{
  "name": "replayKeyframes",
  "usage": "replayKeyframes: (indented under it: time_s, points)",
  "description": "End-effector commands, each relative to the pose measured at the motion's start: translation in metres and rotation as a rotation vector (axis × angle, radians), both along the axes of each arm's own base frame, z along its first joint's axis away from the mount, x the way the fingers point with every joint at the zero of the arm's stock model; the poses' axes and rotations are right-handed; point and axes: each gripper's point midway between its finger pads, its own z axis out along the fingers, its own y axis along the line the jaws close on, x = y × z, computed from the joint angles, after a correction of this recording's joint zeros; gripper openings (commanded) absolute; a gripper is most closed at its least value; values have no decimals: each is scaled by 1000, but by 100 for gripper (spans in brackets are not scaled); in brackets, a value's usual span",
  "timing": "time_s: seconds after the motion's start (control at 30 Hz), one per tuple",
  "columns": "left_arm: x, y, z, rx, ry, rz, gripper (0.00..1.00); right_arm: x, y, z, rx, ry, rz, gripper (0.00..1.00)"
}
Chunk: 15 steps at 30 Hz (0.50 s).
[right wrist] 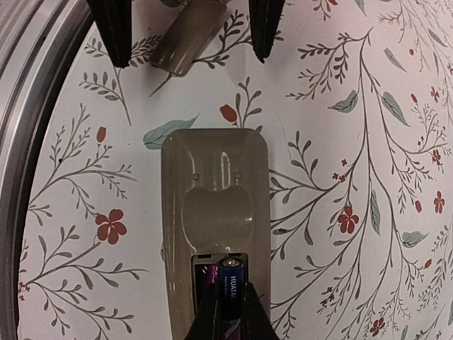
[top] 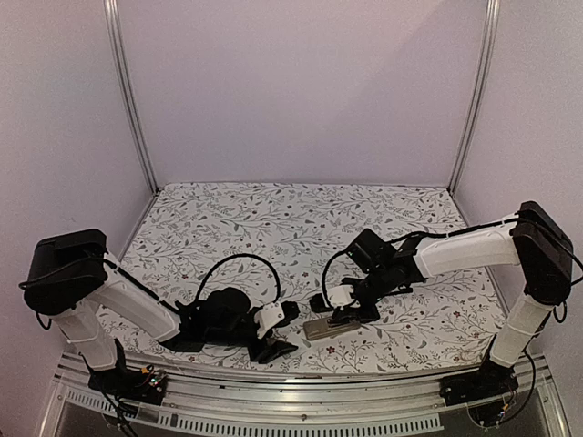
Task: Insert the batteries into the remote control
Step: Load the battery cover onto the remote control without the battery cover.
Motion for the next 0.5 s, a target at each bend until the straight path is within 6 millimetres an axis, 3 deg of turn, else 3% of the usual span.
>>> replayKeyframes:
  time_s: [0.0, 0.47]
  points:
    - [4, 0, -4, 18, 0, 0, 66, -3, -7, -12, -10, 32, -3, 0]
    - [5, -1, -4, 23, -2, 0, 66, -1, -10, -9, -17, 29, -23, 16]
